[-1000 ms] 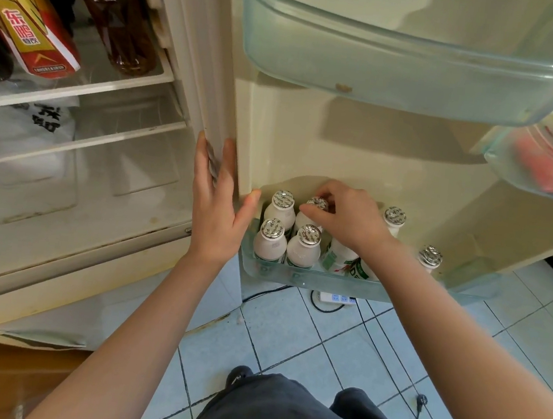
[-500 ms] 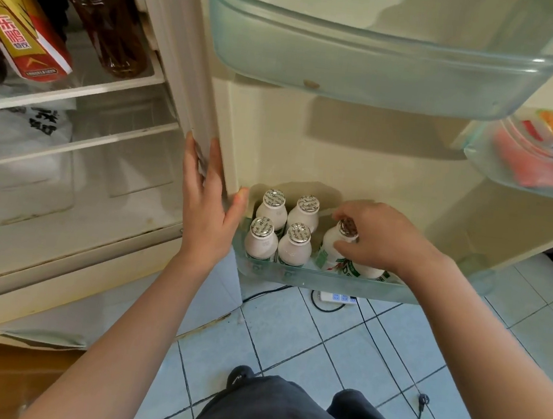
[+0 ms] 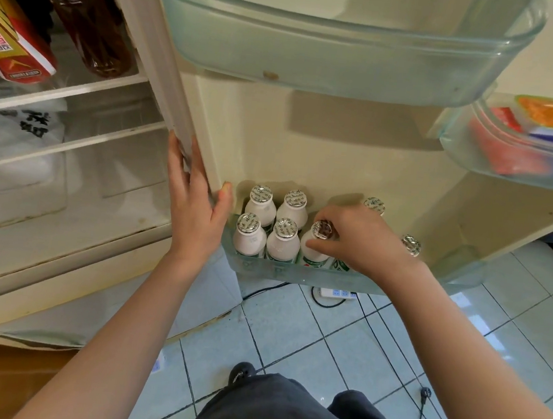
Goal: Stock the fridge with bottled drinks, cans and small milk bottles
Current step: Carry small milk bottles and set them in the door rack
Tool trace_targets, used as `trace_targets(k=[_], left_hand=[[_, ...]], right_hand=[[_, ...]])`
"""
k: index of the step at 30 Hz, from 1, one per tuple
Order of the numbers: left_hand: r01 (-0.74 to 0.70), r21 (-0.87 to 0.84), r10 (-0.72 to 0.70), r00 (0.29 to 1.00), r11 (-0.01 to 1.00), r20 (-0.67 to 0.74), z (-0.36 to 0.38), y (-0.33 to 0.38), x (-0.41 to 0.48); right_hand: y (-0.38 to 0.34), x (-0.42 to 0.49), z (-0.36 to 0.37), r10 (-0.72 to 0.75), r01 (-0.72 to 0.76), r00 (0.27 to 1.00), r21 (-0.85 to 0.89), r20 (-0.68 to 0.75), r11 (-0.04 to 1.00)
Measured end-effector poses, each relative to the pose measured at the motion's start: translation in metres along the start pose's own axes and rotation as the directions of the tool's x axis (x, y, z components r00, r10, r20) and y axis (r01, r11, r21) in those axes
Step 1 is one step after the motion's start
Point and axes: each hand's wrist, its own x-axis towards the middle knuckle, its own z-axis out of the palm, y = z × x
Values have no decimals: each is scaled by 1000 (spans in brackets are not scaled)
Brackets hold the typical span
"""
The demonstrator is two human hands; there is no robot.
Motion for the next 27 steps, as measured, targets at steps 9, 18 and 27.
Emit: trace_targets(k=[9, 18, 27], left_hand=[[3, -17, -3, 1000, 1000, -11, 3, 1, -1], [12, -29, -13, 1000, 1000, -18, 1, 5, -1], [9, -21, -10, 1000, 1000, -27, 1, 8, 0]], right_hand=[[-3, -7, 2, 38, -38, 999, 14, -16, 999], [-5, -9, 5, 47, -48, 998, -18, -53, 999], [1, -18, -5, 64, -53, 995, 135, -74, 989]])
